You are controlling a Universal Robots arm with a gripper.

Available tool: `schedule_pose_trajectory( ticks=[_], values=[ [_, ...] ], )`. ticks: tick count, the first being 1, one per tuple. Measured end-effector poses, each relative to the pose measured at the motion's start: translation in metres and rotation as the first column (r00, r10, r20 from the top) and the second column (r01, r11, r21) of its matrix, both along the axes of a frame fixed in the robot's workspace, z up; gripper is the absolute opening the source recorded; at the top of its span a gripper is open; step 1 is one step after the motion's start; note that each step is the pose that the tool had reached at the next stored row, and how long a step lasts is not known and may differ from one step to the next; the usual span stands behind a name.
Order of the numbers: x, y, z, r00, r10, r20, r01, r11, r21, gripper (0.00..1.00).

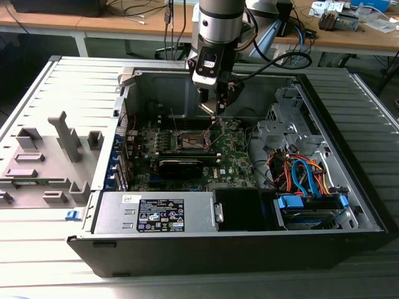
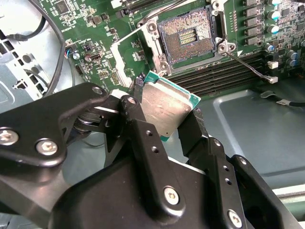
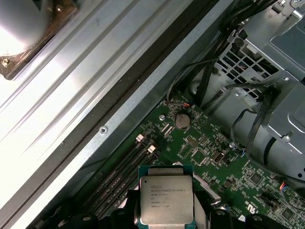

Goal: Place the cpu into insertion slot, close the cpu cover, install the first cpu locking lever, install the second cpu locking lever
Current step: 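Place the cpu into insertion slot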

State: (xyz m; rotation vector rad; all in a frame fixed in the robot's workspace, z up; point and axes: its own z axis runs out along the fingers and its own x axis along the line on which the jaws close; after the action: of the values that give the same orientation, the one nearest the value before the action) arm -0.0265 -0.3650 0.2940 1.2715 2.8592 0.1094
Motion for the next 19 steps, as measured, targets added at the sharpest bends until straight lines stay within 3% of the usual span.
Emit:
schedule_pose_trajectory(
  ticks=[19],
  values=[
    [0.0000, 0.0000, -0.0011, 0.9999, -0.012, 0.0000, 0.012, 0.9999, 0.0000, 0.55]
  ],
)
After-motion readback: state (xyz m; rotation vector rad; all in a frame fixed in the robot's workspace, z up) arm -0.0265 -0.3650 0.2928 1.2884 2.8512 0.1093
